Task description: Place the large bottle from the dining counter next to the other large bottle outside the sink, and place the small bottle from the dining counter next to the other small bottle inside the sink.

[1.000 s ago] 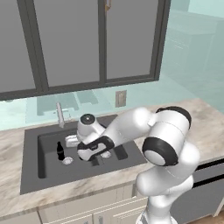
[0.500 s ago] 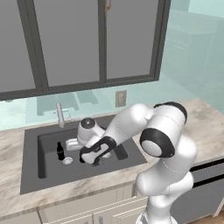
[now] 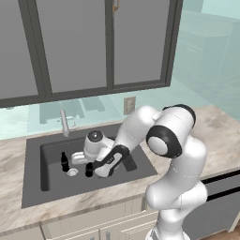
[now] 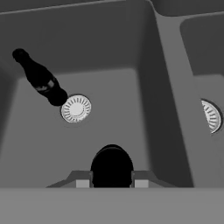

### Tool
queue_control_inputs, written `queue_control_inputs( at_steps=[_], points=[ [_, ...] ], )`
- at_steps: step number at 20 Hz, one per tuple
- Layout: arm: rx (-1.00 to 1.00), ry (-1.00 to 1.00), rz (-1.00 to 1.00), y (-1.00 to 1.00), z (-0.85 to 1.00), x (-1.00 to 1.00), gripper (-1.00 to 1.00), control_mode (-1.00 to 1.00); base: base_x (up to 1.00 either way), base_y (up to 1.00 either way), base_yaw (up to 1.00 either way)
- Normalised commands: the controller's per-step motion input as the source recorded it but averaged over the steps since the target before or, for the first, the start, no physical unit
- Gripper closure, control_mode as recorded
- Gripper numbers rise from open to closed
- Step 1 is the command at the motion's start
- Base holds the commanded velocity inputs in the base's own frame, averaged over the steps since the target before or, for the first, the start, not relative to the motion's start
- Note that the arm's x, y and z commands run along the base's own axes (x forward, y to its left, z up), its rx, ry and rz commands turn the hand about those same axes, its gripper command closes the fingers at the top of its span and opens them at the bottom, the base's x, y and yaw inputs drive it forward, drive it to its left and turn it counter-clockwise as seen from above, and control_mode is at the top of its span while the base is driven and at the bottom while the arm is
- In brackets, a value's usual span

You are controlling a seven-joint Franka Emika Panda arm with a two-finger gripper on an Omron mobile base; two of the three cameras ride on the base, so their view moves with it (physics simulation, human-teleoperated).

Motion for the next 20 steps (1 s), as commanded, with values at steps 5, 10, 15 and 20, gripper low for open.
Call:
queue_control_inputs(
  at_steps=[5, 10, 15, 20],
  points=[
    [0.00, 0.00, -0.02, 0.09, -0.17, 0.01, 1.00, -1.00, 0.00, 0.00, 0.00],
    [0.00, 0.00, -0.03, 0.09, -0.19, 0.00, 1.00, -1.00, 0.00, 0.00, 0.00],
    [-0.06, 0.00, -0.05, 0.12, -0.05, 0.00, 1.00, -1.00, 0.00, 0.00, 0.00],
    [-0.06, 0.00, -0.05, 0.03, -0.03, 0.00, 1.00, -1.00, 0.00, 0.00, 0.00]
  ],
)
